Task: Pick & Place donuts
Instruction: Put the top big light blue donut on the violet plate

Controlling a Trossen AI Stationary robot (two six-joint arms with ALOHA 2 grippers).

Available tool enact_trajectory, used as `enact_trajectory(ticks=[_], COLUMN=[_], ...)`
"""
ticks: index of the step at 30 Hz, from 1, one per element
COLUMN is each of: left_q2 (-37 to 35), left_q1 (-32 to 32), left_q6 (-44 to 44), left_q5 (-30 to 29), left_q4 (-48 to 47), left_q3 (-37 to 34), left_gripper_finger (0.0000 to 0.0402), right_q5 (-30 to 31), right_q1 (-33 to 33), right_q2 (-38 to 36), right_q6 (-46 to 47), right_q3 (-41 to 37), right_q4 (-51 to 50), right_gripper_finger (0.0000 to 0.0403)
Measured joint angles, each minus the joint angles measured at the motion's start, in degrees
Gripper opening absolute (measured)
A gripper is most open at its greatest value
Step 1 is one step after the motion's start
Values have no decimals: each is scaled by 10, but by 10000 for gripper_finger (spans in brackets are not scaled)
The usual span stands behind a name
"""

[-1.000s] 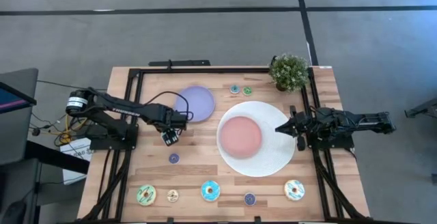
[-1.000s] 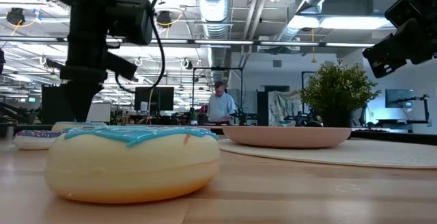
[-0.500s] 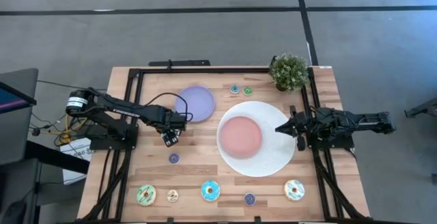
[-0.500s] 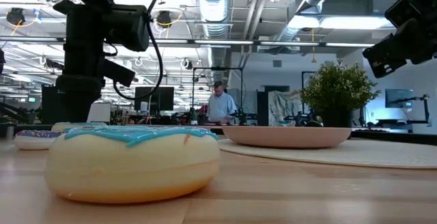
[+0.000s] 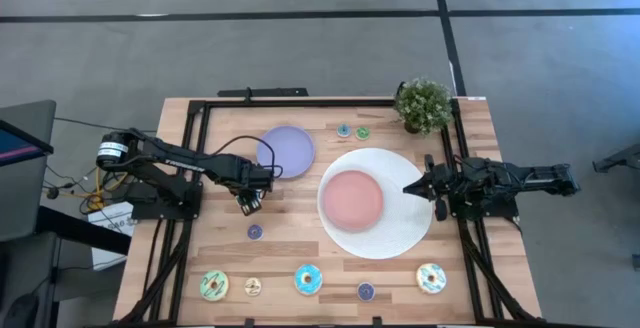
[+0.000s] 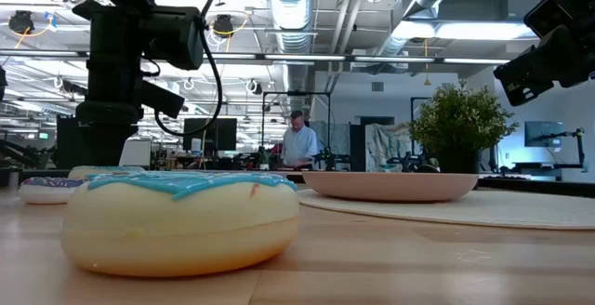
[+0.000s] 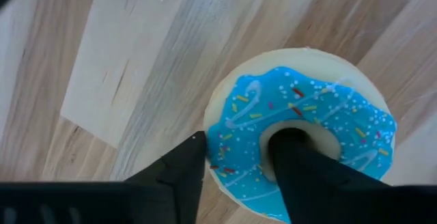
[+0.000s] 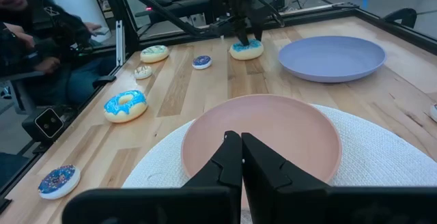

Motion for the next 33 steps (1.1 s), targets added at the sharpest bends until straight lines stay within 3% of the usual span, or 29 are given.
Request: enact_trajectory(ticks=[7, 19, 33], left_q2=[0, 0, 0], left_q1=[0, 0, 22], left_q6=[0, 5, 67], left_q5=[-3, -4, -5], left_q4=[-1, -2, -7], left_q3=[0, 1, 56], left_gripper_finger=[127, 126, 126], right_q5=[0, 0, 0], right_q1=[0, 0, 0], right_q2=[0, 0, 0], right_q6=[0, 0, 0], right_q3=[0, 0, 0], right_q4=[0, 0, 0], right_gripper_finger=[0, 0, 0])
